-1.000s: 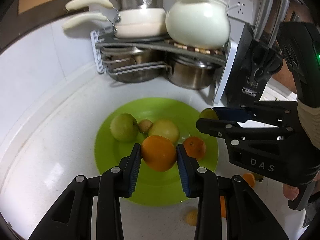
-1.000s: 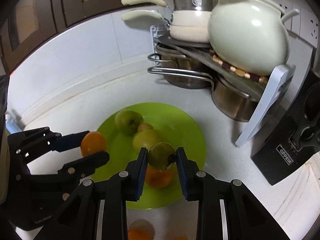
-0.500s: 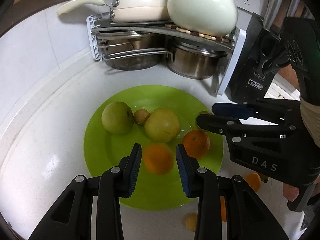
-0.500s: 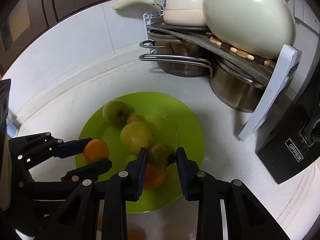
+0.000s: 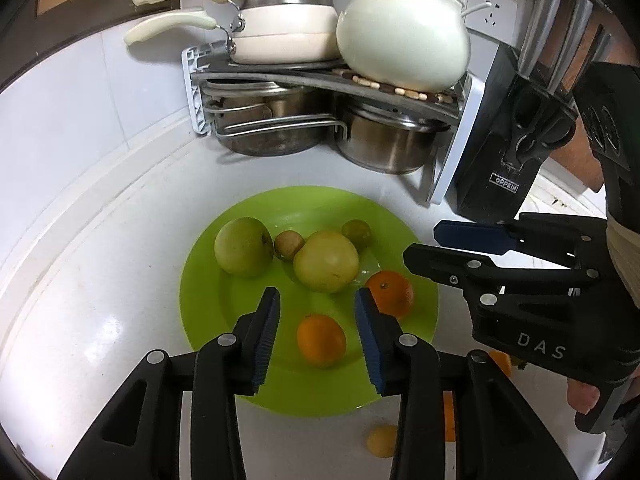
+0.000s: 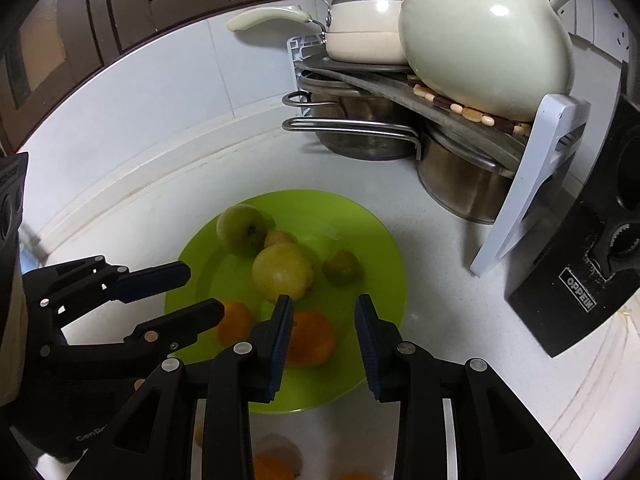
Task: Organize fruits
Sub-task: 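Open the left tool releasing the orange while the right tool releases the tomato onto the plate, then withdraw both tools from the plate toward the remaining loose fruit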
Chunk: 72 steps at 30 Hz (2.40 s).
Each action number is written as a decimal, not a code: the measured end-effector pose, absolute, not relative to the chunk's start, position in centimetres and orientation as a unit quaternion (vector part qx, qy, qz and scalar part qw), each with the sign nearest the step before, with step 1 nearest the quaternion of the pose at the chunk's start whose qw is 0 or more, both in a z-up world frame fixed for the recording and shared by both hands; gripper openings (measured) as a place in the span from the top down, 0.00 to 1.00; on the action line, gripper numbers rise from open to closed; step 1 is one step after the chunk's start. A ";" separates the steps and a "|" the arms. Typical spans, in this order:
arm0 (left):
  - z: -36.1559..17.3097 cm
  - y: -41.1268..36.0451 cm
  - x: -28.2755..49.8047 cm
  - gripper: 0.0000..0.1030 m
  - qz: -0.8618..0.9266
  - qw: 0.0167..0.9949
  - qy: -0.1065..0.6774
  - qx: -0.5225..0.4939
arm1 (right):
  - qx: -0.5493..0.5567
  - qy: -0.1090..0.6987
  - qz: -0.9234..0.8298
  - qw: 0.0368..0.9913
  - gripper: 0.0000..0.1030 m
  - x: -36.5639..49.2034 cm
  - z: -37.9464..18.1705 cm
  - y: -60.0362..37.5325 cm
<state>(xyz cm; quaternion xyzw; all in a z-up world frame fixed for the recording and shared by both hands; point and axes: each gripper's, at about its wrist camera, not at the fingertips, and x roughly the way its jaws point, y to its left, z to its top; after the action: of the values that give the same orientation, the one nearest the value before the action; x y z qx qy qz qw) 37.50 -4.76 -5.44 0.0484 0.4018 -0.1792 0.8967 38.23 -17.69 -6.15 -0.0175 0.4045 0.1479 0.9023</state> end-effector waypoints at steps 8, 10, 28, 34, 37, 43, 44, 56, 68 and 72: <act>-3.7 -4.3 36.2 0.56 -0.177 0.907 0.380 0.045 | -0.015 0.385 0.149 0.911 0.68 36.6 -4.6 -17.7; -3.2 -4.2 35.7 0.55 -0.178 0.910 0.372 0.045 | -0.014 0.378 0.149 0.914 0.68 36.1 -4.1 -17.7; 0.4 -3.0 30.5 0.36 -0.168 0.931 0.322 0.048 | -0.013 0.322 0.104 0.941 0.49 30.1 -0.5 -19.0; 0.9 -2.9 28.7 0.31 -0.161 0.938 0.304 0.054 | -0.003 0.308 0.076 0.948 0.39 28.0 0.2 -20.1; 1.0 -2.9 27.7 0.29 -0.153 0.941 0.295 0.059 | 0.006 0.301 0.058 0.952 0.38 26.9 0.2 -20.7; 0.7 -3.1 26.2 0.26 -0.142 0.943 0.290 0.076 | 0.011 0.294 0.026 0.955 0.36 25.3 -0.1 -21.9; 0.6 -3.1 26.1 0.26 -0.140 0.943 0.291 0.076 | 0.011 0.295 0.021 0.955 0.36 25.0 -0.2 -22.1; -3.0 -3.6 24.9 0.25 -0.138 0.928 0.339 0.073 | 0.012 0.329 -0.006 0.944 0.36 23.5 -3.0 -23.4; -6.9 -4.5 25.3 0.25 -0.129 0.908 0.389 0.083 | 0.009 0.382 -0.018 0.924 0.36 23.5 -6.8 -24.4; -8.2 -4.7 25.7 0.25 -0.128 0.901 0.406 0.084 | 0.012 0.402 -0.018 0.915 0.36 23.8 -8.3 -24.8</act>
<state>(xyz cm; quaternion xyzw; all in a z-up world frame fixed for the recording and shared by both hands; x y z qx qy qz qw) 25.71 -4.74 -8.23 0.0837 0.4058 -0.1284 0.9010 23.82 -24.76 -8.27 0.0118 0.4023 -0.0182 0.9153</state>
